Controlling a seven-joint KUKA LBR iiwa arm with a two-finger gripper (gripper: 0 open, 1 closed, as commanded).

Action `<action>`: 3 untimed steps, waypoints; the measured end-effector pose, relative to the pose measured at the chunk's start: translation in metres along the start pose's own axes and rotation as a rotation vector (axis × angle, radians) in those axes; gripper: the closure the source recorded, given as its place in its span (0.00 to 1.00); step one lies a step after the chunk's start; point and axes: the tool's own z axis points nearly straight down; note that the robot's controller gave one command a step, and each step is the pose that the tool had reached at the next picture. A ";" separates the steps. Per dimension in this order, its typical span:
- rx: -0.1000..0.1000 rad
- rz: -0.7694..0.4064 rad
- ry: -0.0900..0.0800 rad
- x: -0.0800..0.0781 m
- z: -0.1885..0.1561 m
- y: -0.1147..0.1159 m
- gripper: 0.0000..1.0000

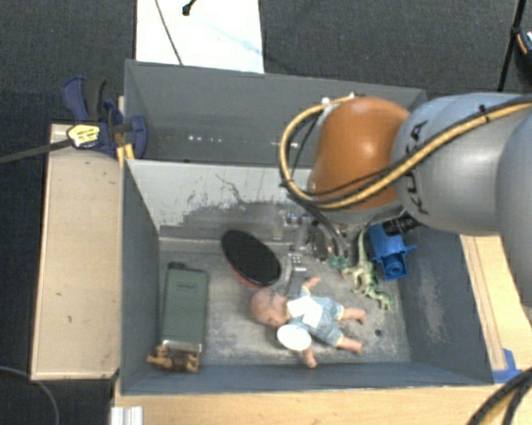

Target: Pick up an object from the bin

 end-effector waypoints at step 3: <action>0.001 -0.037 -0.002 0.055 0.043 -0.091 0.00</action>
Offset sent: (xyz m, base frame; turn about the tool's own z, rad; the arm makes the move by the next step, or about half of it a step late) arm -0.0265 -0.0928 -0.0213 -0.2467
